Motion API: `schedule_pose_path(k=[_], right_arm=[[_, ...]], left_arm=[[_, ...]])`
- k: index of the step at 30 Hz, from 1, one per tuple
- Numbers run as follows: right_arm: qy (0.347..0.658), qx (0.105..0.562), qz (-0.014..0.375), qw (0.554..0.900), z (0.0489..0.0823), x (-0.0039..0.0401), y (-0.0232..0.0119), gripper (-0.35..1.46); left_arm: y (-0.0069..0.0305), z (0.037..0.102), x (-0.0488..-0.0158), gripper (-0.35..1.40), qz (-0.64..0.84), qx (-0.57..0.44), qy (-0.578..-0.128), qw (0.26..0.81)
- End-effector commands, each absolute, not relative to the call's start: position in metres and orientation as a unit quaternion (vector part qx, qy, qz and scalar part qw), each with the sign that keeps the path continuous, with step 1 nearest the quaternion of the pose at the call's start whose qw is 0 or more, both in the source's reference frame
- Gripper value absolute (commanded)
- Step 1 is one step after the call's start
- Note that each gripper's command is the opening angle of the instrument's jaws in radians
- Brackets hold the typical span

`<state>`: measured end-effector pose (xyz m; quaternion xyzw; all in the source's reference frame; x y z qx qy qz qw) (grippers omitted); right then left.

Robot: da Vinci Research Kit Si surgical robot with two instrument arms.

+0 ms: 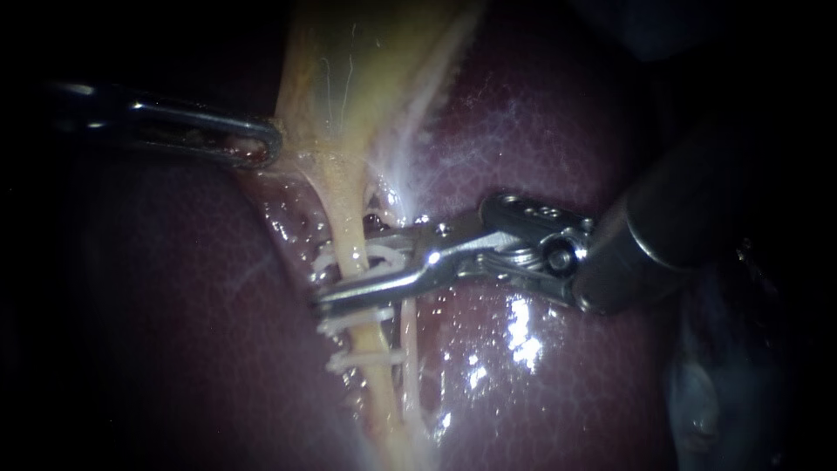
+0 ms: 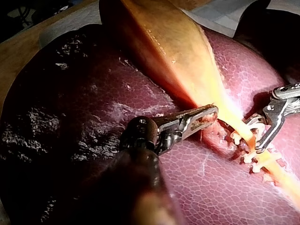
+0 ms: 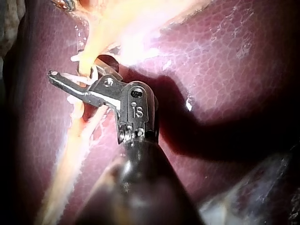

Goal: Clipping third clip left tube

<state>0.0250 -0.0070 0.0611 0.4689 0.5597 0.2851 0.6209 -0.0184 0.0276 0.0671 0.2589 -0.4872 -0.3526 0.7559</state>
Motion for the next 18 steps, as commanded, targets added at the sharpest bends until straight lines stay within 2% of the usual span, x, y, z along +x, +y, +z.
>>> schedule_pose_path(k=[1,7,13,16,18], right_arm=[[0.563,0.469,0.286,0.617,0.0605,0.0250,-0.0068,0.49],[0.571,0.476,0.293,0.601,0.0580,0.0250,-0.0055,0.47],[0.562,0.489,0.305,0.593,0.0578,0.0246,-0.0053,0.35],[0.559,0.493,0.308,0.591,0.0580,0.0242,-0.0052,0.16],[0.559,0.493,0.307,0.591,0.0582,0.0240,-0.0052,-0.03]], left_arm=[[0.0276,0.0671,-0.0184,-0.35,-0.353,0.259,-0.487,0.756],[0.0275,0.0672,-0.0184,-0.35,-0.352,0.260,-0.487,0.756],[0.0275,0.0672,-0.0185,-0.35,-0.351,0.261,-0.487,0.756],[0.0275,0.0672,-0.0185,-0.35,-0.351,0.261,-0.487,0.756],[0.0275,0.0672,-0.0185,-0.35,-0.351,0.261,-0.487,0.756]])
